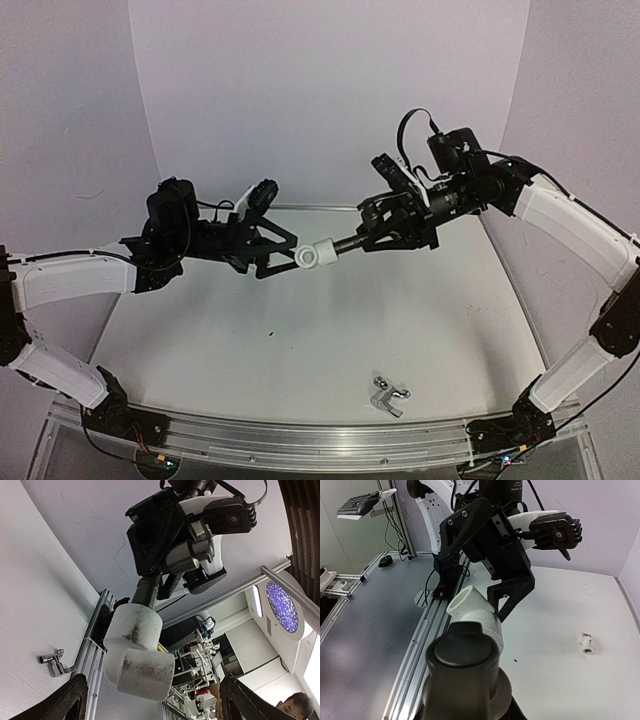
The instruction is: Install the water faucets
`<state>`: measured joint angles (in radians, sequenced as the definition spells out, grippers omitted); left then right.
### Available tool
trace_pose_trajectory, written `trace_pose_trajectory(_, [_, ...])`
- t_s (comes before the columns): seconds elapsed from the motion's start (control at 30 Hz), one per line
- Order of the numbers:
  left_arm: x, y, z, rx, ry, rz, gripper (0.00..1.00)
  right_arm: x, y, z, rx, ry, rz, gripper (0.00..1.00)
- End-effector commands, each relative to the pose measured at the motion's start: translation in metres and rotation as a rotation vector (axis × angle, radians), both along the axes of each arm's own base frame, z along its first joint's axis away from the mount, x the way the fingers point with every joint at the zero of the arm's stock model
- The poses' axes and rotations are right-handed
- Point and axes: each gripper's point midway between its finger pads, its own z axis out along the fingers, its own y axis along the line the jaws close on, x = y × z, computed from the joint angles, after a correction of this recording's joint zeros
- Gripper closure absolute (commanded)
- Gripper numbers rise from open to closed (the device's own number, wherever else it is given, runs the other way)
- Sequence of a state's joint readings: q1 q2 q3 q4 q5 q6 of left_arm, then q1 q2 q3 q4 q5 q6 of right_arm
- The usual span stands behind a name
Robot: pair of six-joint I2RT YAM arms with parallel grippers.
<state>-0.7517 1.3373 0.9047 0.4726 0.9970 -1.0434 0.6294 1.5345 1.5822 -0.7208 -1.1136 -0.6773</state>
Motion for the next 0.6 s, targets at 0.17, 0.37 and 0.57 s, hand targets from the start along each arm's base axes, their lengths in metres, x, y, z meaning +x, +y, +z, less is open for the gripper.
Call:
trace_pose_trajectory(0.17, [-0.004,-0.004,0.009,-0.041,-0.022,-0.071,0.16,-0.012,0.006,0.045,0.108,-0.075,0.059,1.0])
trace_pose_trajectory(0.37, [-0.004,-0.006,0.011,-0.044,-0.036,-0.076,0.23,-0.01,0.01,0.042,0.1,-0.065,0.056,1.0])
trace_pose_trajectory(0.57, [-0.01,-0.007,0.017,-0.059,-0.066,-0.102,0.29,-0.008,0.014,0.038,0.098,-0.053,0.053,1.0])
